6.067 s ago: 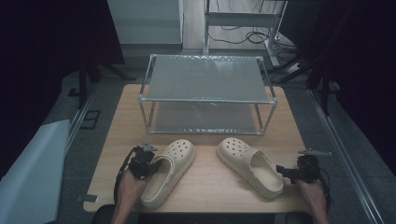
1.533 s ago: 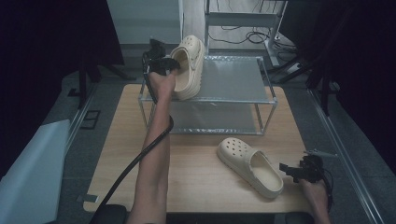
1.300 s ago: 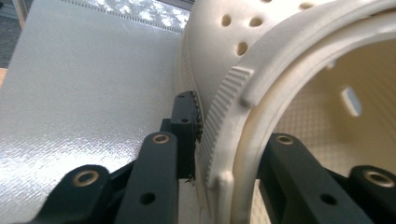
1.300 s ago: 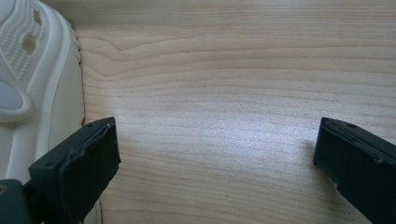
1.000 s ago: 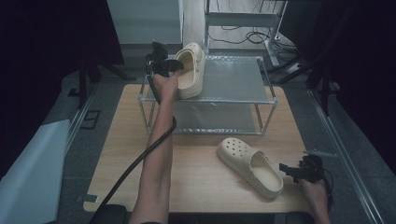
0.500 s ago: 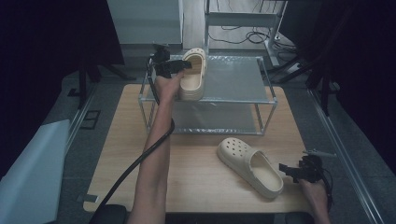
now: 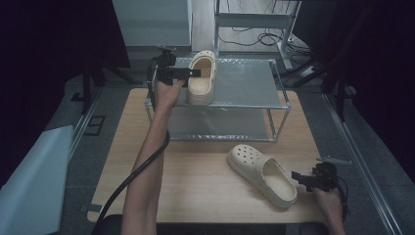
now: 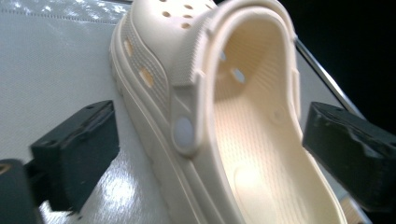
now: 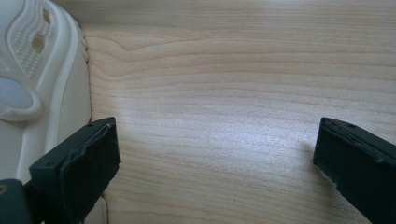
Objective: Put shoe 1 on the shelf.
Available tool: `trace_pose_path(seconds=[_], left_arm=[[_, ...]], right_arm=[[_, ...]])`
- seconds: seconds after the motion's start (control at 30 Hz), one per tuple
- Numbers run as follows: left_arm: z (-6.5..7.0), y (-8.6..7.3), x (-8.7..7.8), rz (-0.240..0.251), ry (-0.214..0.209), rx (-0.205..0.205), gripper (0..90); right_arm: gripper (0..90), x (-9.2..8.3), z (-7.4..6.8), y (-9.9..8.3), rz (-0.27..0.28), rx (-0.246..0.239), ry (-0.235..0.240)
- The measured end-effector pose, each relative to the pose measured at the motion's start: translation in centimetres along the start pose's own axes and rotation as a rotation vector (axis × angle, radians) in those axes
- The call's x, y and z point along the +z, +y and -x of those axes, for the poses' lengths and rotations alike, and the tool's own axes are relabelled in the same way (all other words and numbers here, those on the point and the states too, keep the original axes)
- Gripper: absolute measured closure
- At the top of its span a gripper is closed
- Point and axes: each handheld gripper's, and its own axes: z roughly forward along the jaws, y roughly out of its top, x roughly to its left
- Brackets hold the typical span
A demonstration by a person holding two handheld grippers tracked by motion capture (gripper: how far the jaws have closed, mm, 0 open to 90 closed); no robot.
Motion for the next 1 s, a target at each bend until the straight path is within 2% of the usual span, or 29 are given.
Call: trace_pose_path(seconds=[0.07, 0.1, 0.23, 0.4, 0.47, 0.5, 0.6, 0.73, 1.0], left_arm=[[0.1, -0.1, -0.2, 0.0, 0.001, 0.01, 0.5], [0.3, -0.5, -0.8, 0.006, -0.005, 0.032, 0.0], [0.4, -1.1, -1.8, 0.023, -0.019, 0.055, 0.0], [0.7, -1.9, -2.9, 0.026, -0.028, 0.114, 0.0], [0.7, -2.1, -3.0, 0.026, -0.03, 0.12, 0.0], [0.9, -2.5, -3.5, 0.027, -0.044, 0.139, 0.0], [0.9, -3.2, -4.2, 0.044, -0.074, 0.144, 0.0], [0.9, -4.2, -5.1, 0.048, -0.091, 0.155, 0.0], [0.7, -6.7, -6.6, 0.049, -0.103, 0.199, 0.0]], right_arm=[[0.4, 0.0, 0.0, 0.0, 0.001, -0.001, 0.002], [0.4, 0.0, -0.1, 0.0, 0.001, -0.001, 0.002], [0.4, 0.0, -0.1, 0.1, 0.002, -0.006, 0.003], [0.4, 0.0, -0.2, 0.0, 0.0, -0.007, 0.006], [0.4, 0.0, -0.2, 0.0, 0.001, -0.008, 0.005], [0.4, 0.0, -0.2, 0.0, 0.002, -0.007, 0.005], [0.4, 0.0, -0.2, 0.0, 0.004, -0.01, 0.005], [0.4, 0.0, -0.2, 0.0, 0.006, -0.012, 0.004], [0.4, 0.0, -0.3, 0.0, 0.005, -0.013, 0.003]])
